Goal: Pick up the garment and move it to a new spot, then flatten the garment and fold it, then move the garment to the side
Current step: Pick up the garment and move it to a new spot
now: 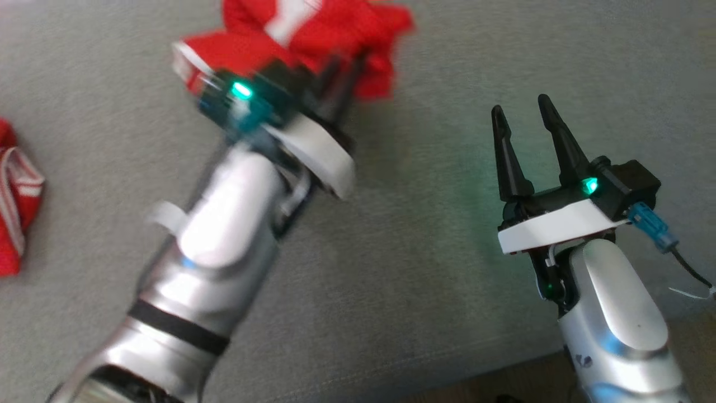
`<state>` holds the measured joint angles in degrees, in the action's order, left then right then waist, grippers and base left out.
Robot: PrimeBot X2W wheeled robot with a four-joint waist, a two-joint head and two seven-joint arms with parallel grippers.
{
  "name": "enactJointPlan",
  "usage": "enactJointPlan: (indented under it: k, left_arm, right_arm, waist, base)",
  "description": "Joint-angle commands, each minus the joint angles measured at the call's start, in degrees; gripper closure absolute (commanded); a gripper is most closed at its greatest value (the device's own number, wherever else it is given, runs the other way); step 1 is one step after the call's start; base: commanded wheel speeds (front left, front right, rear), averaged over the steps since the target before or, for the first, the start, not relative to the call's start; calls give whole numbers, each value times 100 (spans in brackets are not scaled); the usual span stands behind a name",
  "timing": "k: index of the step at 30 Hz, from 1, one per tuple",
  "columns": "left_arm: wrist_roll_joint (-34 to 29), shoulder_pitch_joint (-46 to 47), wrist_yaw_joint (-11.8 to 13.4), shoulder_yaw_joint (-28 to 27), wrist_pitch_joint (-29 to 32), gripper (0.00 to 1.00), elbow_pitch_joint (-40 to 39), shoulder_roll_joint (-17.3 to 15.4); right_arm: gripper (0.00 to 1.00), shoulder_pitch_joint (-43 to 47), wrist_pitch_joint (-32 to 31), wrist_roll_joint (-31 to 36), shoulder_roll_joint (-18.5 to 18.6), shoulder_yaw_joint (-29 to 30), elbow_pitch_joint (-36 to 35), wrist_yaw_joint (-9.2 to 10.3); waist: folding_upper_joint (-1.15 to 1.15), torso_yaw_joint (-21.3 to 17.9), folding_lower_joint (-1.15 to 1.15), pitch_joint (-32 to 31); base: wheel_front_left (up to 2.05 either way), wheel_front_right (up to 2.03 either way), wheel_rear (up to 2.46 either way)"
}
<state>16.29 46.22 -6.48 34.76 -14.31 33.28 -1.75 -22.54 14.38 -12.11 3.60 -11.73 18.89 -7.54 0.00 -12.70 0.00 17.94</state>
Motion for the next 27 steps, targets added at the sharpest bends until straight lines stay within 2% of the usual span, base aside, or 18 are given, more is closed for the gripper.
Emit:
enactJointPlan:
  k: [1, 6, 9, 10, 11, 12, 15, 20, 27]
  left_arm:
    - [115, 141, 75, 30, -69, 100, -277, -115]
    - [632, 29, 398, 1032, -69, 100, -592, -114]
    - [742, 8, 582, 1390, -69, 100, -579, -113]
    - [768, -14, 639, 1447, -69, 81, -540, -113]
    - [793, -39, 698, 1465, -69, 20, -493, -113]
    - [787, -60, 760, 1462, -69, 0, -432, -113]
    - [755, -181, 907, 1281, -69, 0, -274, -113]
    - [600, -572, 1027, 680, -69, 0, -232, -186]
    - [294, -1402, 1238, -406, -69, 0, -796, -408]
  right_arm:
    - [0, 79, 62, -52, -71, -88, -214, 5]
    - [0, 127, 62, -116, -72, -9, -237, 5]
    - [0, 143, 62, -135, -72, 6, -250, 5]
    - [0, 148, 62, -138, -72, 16, -252, 5]
    - [0, 152, 62, -140, -72, 28, -254, 5]
    - [0, 153, 62, -139, -72, 43, -257, 5]
    - [0, 154, 62, -125, -72, 73, -268, 5]
    - [0, 161, 62, -57, -72, 141, -267, 5]
    - [0, 151, 62, 55, -72, 198, -249, 5]
  waist:
    - [0, -145, 0, -28]
    - [0, -275, 0, -38]
    - [0, -286, 0, -27]
    - [0, -279, 0, -23]
    - [0, -266, 0, -19]
    - [0, -247, 0, -14]
    - [0, -157, 0, -19]
    - [0, 72, 0, -51]
    - [0, 441, 0, -74]
  base:
    - [0, 0, 0]
    - [0, 0, 0]
    - [0, 0, 0]
    - [0, 0, 0]
    - [0, 0, 0]
    - [0, 0, 0]
    - [0, 0, 0]
    - [0, 0, 0]
    - [0, 0, 0]
